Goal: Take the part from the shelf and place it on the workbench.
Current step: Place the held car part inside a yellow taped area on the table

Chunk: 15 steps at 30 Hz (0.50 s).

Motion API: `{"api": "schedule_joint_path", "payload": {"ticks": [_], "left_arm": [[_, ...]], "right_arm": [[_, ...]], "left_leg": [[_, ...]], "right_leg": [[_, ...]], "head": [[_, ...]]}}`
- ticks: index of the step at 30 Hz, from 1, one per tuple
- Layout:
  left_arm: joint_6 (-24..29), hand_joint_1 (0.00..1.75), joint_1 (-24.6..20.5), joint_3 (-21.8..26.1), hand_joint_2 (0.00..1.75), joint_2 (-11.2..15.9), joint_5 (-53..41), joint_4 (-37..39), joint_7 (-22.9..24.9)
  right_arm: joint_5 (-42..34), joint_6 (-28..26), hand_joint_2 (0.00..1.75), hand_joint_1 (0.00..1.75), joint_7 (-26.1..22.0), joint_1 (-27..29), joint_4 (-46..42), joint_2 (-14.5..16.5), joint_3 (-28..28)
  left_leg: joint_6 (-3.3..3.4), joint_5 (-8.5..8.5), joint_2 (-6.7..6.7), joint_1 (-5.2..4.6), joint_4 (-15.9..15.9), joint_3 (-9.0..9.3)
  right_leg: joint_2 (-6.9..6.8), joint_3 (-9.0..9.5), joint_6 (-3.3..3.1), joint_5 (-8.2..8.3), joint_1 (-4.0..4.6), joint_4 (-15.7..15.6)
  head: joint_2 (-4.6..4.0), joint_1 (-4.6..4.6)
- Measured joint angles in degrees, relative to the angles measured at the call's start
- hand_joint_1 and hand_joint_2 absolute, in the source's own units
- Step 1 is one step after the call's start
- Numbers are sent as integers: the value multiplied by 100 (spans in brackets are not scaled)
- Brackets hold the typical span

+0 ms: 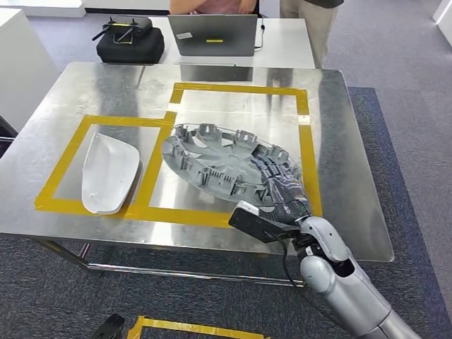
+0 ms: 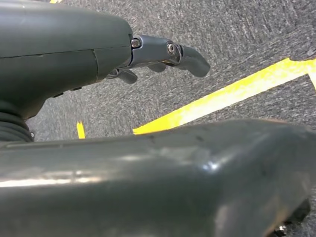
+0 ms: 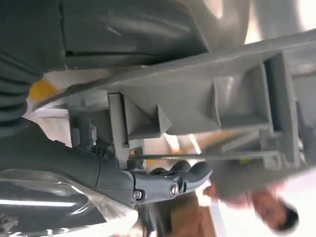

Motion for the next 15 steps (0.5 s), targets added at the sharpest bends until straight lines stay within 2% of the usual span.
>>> {"api": "schedule_joint_path", "payload": {"ticks": [3,5,15], "left_arm": [[27,0,34,73,0,-8,-29,-1,22],[38,0,49,111,0,-8,-46,-2,40],[39,0,98,172,0,-8,-53,-4,45]], "right_arm": [[-658,639,0,0,368,-96,-98,67,-66],[-897,854,0,0,523,-185,-137,88,-89],[-990,950,0,0,598,-300,-168,114,-125]], "left_leg": [[0,0,0,0,0,1],[0,0,0,0,0,1],[0,1,0,0,5,1]], "right_leg": [[1,1,0,0,0,0],[0,2,0,0,0,0],[1,4,6,5,-1,0]], "head": [[0,1],[0,1],[0,1]]}}
